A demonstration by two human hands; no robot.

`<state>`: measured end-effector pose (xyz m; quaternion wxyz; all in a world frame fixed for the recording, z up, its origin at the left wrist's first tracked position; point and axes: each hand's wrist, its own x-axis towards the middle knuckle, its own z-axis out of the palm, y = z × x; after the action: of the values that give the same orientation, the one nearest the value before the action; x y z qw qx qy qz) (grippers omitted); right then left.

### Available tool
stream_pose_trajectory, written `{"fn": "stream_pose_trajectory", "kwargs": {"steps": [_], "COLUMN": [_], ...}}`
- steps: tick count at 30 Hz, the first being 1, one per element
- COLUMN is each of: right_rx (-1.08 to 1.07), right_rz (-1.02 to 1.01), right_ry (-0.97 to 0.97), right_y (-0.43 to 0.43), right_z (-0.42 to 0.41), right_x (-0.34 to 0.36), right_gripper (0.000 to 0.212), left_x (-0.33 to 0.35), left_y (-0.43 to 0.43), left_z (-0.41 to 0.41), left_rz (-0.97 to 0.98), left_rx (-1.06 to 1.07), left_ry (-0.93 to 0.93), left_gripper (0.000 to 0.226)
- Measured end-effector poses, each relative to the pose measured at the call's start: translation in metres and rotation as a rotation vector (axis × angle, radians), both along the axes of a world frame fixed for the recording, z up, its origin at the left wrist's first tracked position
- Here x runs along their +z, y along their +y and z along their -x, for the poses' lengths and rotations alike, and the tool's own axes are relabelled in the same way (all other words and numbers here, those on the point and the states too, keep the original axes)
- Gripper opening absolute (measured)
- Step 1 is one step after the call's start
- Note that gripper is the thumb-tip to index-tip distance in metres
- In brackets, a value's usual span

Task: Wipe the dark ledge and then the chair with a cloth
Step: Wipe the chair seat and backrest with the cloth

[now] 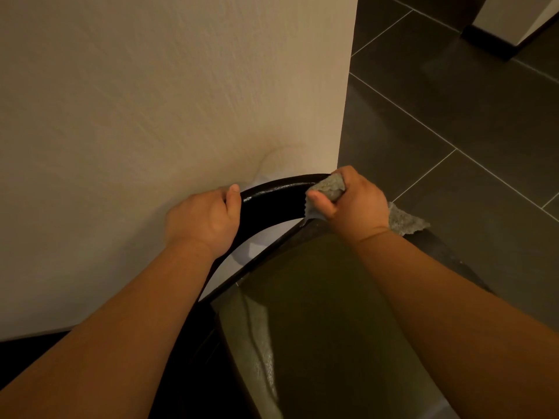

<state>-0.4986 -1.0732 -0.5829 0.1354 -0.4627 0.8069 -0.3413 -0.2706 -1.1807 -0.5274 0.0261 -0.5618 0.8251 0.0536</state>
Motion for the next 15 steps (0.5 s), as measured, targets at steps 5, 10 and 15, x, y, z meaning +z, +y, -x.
{"fn": "stream_pose_trajectory", "kwargs": {"steps": [5, 10, 15], "right_rx": [0.129, 0.111, 0.068], "right_rz": [0.046, -0.049, -0.259], "right_ry": [0.044, 0.062, 0.185], "right_y": [-0.016, -0.008, 0.023], "right_z": [-0.008, -0.001, 0.017], "right_x": [0.018, 0.010, -0.010], "right_gripper": [0.075, 0.077, 0.071], "left_x": [0.001, 0.000, 0.004], "left_y": [-0.001, 0.000, -0.001], "left_z": [0.002, 0.001, 0.004], "left_rz": [0.011, 0.002, -0.003], "left_rx": [0.008, 0.006, 0.014], "left_ry": [-0.013, -0.032, -0.036], "left_gripper": [0.067, 0.069, 0.067]}}
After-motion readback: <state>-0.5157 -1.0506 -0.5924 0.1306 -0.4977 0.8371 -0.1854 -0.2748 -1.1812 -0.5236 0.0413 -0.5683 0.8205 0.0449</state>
